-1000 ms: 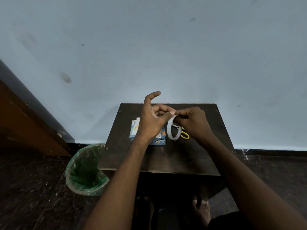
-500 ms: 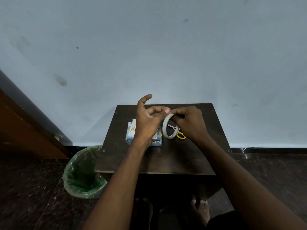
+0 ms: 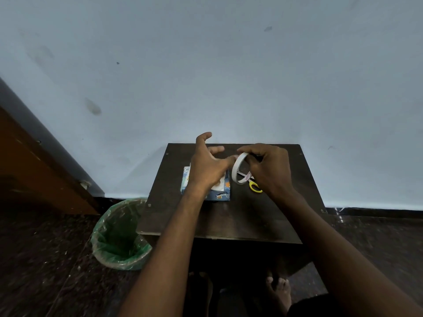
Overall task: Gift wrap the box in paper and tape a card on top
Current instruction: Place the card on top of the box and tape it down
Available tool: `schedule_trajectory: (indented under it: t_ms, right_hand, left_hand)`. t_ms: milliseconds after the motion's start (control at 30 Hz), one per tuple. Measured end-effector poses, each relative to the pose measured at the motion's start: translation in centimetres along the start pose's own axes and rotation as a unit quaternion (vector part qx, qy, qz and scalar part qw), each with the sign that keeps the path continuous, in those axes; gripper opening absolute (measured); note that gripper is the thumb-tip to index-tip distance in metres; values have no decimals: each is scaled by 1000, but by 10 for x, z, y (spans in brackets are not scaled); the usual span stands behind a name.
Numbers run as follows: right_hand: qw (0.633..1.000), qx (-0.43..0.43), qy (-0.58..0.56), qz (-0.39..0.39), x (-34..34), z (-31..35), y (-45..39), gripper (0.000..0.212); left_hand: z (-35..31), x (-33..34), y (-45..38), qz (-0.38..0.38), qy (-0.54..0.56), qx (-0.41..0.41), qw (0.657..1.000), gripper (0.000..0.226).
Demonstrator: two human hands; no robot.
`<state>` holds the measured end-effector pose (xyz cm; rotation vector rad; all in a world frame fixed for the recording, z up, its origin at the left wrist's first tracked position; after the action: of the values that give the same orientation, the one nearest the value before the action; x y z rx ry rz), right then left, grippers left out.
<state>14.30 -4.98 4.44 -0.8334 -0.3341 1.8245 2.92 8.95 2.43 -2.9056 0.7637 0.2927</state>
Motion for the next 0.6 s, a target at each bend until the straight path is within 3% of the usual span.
schedule_trajectory:
  t_ms: [100,233,300,400,500,600]
  right_hand:
    - [1000,2,21,12,2,1,-6,28]
    - [982,41,135,129,18,-16,-5,33]
    - [971,36,156,176,30,-16,1,37]
    - [964,25,165,207,42,-13,8,44]
    - [961,22,168,220,53,-11,10,51]
    - [971,16,139,195,56,-2,11,49]
  left_hand:
    - [0,-12,-6,-6,-62,49,997,77]
    - [1,-37,-15,28,-86,86,992,62]
    - [4,-46,-16,102,-118,96,983,79]
    - [18,-49,-9,208,-137,48,967,114]
    - [26,-51,-7,220,-182,53,957,136]
    - [24,-53,-5,211,-206,67,953,140]
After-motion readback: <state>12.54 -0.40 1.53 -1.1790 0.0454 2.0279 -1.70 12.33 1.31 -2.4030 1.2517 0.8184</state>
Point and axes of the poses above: each hand's wrist, its own y-axis away from the middle knuckle, its own x-axis out of the palm, z = x × y, the point moved 6 cm from there along -y, towards the middle knuckle, and after that the axes turned 9 degrees about -z, right-handed, at the moved point
